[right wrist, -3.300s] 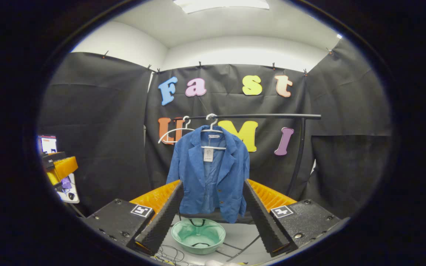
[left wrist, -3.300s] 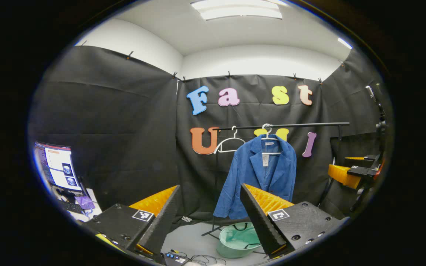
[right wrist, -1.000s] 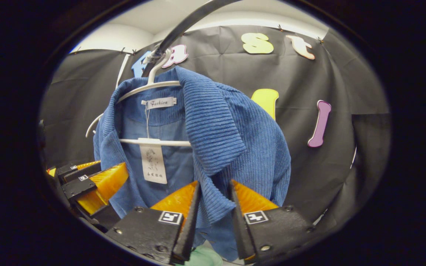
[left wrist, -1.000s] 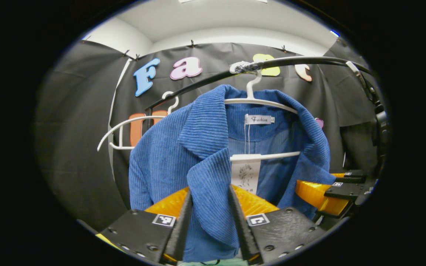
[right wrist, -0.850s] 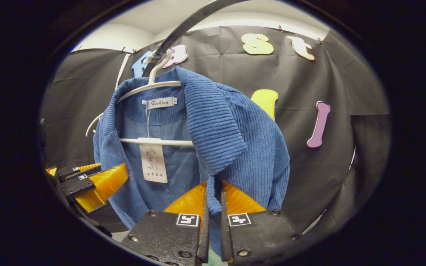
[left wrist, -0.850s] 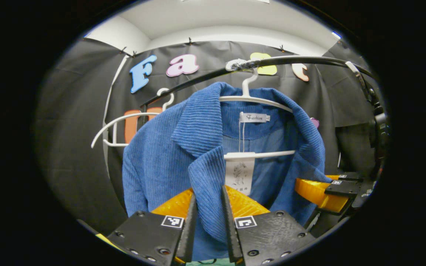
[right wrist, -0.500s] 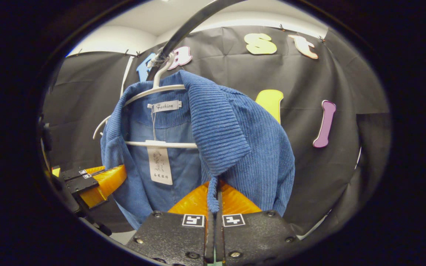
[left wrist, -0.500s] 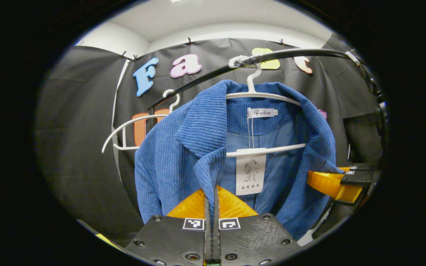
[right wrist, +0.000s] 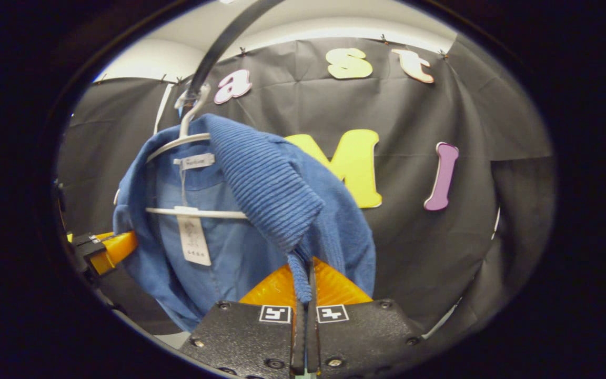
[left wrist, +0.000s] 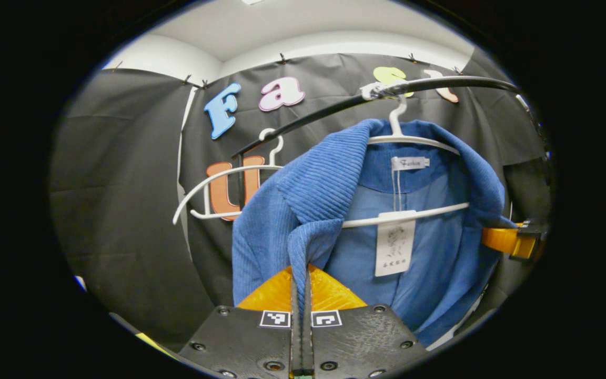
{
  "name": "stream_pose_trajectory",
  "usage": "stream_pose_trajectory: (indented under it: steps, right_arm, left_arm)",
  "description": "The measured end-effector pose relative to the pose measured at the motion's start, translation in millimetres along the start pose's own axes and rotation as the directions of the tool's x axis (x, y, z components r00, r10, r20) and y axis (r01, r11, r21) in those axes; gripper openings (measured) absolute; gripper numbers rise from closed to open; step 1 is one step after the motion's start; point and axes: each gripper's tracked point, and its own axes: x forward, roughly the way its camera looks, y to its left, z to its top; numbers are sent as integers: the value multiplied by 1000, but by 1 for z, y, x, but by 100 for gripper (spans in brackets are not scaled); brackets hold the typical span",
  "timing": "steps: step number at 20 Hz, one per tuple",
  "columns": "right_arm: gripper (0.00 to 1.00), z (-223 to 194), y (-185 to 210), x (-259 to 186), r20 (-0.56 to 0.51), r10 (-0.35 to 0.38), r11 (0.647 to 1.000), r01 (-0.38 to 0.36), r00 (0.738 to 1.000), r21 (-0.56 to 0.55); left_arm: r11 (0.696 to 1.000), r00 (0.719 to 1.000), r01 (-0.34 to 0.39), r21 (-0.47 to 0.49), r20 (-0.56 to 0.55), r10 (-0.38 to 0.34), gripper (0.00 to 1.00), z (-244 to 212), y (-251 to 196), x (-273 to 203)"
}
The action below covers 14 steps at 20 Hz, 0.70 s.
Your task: Grasp the clothes on the hanger with both hands and then place them into the laundry hamper below.
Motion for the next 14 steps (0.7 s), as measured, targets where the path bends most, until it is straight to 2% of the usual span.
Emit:
stream_pose_trajectory:
  steps: [2, 4, 6, 8, 9, 12, 13, 14]
  right_arm:
    - [5, 7, -12, 0, 14, -18, 1000, 19, 1000, -12]
    - [5, 12, -21, 1, 31, -35, 999, 36, 999, -34]
    - [5, 15, -26, 4, 33, -39, 999, 40, 999, -21]
    - [5, 19, -30, 5, 45, -43, 999, 43, 998, -13]
    - [5, 24, -33, 4, 58, -45, 999, 45, 997, -10]
    - [5, 39, -38, 3, 92, -49, 999, 48, 995, 6]
    - [5, 43, -42, 3, 98, -52, 999, 52, 994, -1]
    - [5, 43, -43, 5, 99, -57, 998, 57, 993, 0]
  left_arm:
    - [1000, 1000, -17, 12, 6, 17, 1, 3, 10, 1]
    - [999, 1000, -29, 32, 12, 29, 5, 5, 18, 3]
    - [998, 999, -35, 42, 18, 35, 0, 8, 25, 4]
    - [998, 999, -48, 45, 25, 47, 0, 12, 33, 5]
    - [998, 998, -53, 44, 24, 52, 4, 15, 35, 7]
    - [996, 997, -77, 35, 29, 76, 4, 25, 44, 10]
    - [996, 996, -80, 29, 35, 79, 0, 30, 45, 11]
    - [996, 995, -88, 27, 45, 86, 4, 36, 46, 11]
